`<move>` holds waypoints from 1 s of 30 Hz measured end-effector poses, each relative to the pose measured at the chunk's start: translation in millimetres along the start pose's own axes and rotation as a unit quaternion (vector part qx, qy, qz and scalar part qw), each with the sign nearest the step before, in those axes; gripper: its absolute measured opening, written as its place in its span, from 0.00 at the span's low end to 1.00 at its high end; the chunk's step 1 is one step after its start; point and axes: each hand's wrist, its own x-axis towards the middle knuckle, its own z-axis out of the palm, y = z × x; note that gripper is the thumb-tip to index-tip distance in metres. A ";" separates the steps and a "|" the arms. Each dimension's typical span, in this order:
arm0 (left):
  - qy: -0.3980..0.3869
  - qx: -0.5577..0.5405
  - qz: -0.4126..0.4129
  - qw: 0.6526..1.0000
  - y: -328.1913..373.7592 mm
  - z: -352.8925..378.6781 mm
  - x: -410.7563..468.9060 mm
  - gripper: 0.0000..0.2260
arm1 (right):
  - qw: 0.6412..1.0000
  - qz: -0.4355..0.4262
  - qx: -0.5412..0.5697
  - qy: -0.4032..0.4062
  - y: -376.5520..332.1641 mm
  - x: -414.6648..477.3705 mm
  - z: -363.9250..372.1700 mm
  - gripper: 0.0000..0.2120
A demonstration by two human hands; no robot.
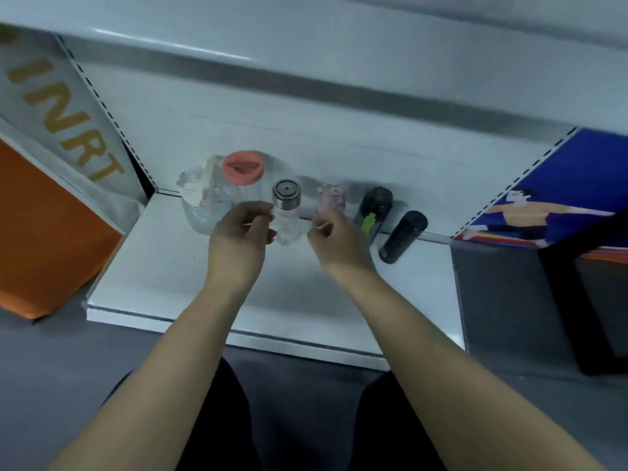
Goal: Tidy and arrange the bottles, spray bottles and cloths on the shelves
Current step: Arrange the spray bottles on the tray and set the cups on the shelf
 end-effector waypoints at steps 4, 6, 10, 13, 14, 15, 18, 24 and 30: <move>-0.070 0.083 -0.009 0.994 -33.0 42.4 25.1 0.10 | 0.991 0.118 0.022 0.053 75.1 23.3 -17.4 0.06; -0.106 0.110 -0.003 0.988 -44.1 53.9 34.5 0.11 | 0.983 0.164 0.040 0.077 106.5 34.0 -23.5 0.08; -0.148 0.154 0.014 0.977 -66.5 77.7 38.7 0.12 | 0.964 0.228 0.040 0.128 142.0 51.3 -34.0 0.09; -0.155 0.162 0.009 0.975 -81.9 82.9 36.0 0.12 | 0.955 0.216 0.015 0.202 152.4 65.9 -48.9 0.30; -0.156 0.160 0.007 0.975 -86.0 82.8 35.4 0.12 | 0.953 0.204 0.015 0.225 154.6 72.9 -52.7 0.37; -0.154 0.161 0.004 0.975 -90.2 82.1 35.1 0.13 | 0.954 0.192 0.002 0.232 155.3 80.0 -57.3 0.41; -0.150 0.168 -0.014 0.974 -110.6 74.1 30.7 0.13 | 0.968 0.173 -0.073 0.165 162.0 101.0 -62.8 0.43; -0.182 0.160 -0.021 0.970 -126.1 68.5 24.7 0.15 | 0.973 0.155 -0.120 0.126 174.7 123.6 -68.1 0.27; -0.176 0.164 -0.022 0.970 -129.7 65.2 27.1 0.15 | 0.974 0.127 -0.146 0.117 184.1 130.5 -72.3 0.26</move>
